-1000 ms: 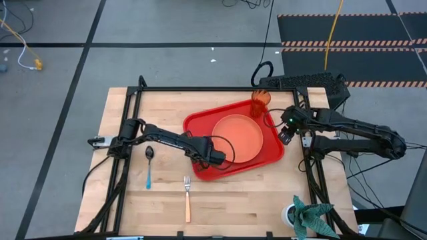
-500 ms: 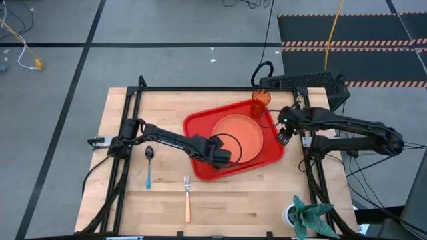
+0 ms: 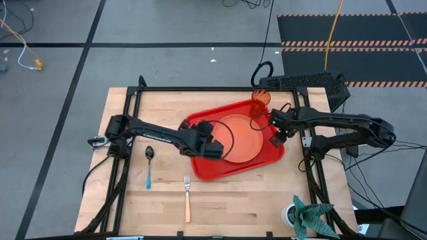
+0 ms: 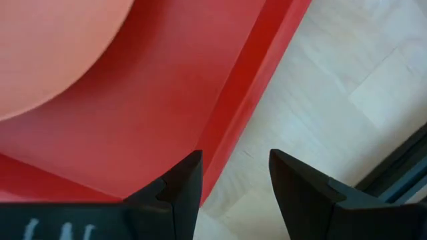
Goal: Pick and place plate/cup/fork/spoon on tray
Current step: Move the red tray to the center of the table
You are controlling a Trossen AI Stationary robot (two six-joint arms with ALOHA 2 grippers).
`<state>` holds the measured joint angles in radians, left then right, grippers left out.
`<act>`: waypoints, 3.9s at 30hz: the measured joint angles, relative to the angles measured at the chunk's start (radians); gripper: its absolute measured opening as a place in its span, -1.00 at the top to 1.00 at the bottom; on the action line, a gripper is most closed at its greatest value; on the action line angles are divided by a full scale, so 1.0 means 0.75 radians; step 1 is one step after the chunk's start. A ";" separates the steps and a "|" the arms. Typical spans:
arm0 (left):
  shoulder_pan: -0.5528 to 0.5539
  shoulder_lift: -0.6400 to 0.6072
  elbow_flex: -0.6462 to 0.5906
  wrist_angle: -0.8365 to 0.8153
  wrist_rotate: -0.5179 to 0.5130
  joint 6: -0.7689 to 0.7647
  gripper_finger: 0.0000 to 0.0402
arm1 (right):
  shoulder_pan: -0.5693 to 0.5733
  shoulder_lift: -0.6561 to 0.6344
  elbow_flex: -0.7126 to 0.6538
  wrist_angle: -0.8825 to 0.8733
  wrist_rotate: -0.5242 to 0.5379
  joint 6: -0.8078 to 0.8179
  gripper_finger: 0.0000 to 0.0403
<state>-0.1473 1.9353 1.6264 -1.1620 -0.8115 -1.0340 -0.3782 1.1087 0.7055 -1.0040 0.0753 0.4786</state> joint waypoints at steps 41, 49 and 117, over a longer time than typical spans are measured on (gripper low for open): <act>-0.056 -0.208 -0.305 -0.545 -0.222 -0.569 0.24 | 0.382 -0.040 -0.177 0.568 -0.398 0.409 0.18; -0.056 -0.208 -0.305 -0.545 -0.148 -0.523 0.24 | 0.385 -0.202 -0.176 0.508 -0.366 0.394 0.18; 0.096 -0.208 -0.609 0.100 1.010 -0.419 0.24 | 0.410 -0.596 0.002 1.143 -0.235 -0.865 0.18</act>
<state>-0.0751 1.7794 1.1694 -1.0867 -0.0540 -1.3480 -0.0704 0.6615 0.7067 -0.1467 -0.1013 -0.1703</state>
